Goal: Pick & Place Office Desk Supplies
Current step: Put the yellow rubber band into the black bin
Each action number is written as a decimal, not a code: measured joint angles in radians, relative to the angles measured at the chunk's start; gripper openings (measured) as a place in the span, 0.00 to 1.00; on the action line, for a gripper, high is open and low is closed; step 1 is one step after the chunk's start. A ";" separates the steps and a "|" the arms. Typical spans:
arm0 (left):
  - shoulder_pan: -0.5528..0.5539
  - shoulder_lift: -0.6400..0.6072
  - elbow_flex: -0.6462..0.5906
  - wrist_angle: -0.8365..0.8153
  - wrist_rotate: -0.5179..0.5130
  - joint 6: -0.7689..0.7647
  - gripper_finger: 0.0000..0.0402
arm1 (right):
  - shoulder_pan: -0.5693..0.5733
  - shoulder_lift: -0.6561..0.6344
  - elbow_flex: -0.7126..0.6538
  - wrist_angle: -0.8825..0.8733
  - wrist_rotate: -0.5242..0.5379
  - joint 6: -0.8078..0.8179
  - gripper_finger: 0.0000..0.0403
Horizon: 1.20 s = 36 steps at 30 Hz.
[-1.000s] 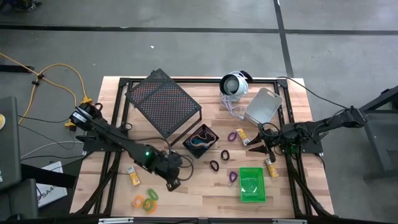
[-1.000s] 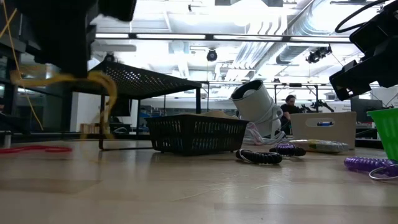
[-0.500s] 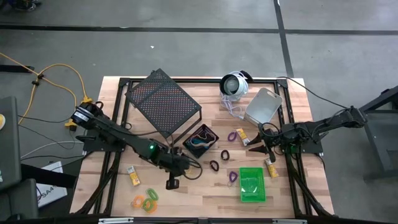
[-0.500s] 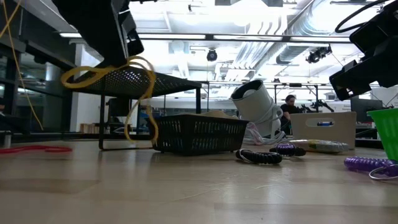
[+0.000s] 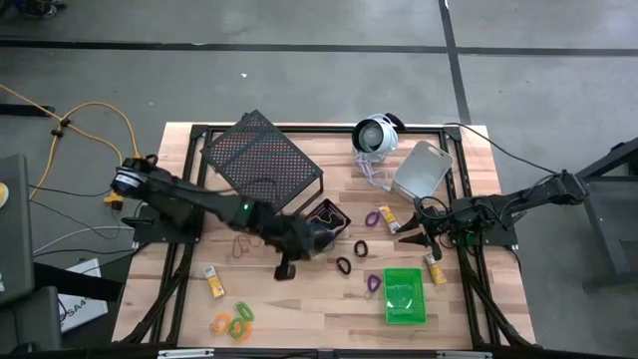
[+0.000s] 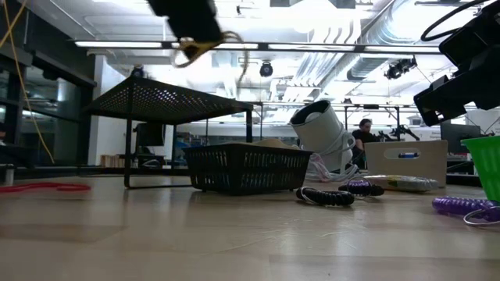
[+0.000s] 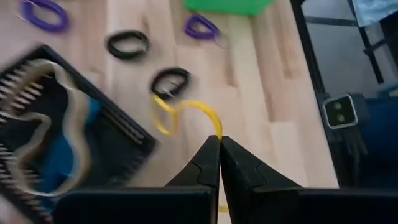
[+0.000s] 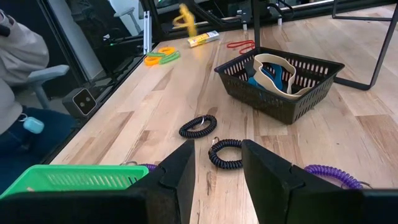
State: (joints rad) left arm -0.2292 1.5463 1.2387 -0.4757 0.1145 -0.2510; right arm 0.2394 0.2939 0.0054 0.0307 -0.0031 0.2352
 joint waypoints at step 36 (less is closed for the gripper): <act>0.234 0.087 0.052 -0.100 0.007 0.490 0.00 | 0.000 0.000 0.000 0.000 0.001 0.000 0.30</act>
State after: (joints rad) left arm 0.0044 1.6333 1.2903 -0.5753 0.1211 0.2387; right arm 0.2394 0.2936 0.0055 0.0311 -0.0018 0.2352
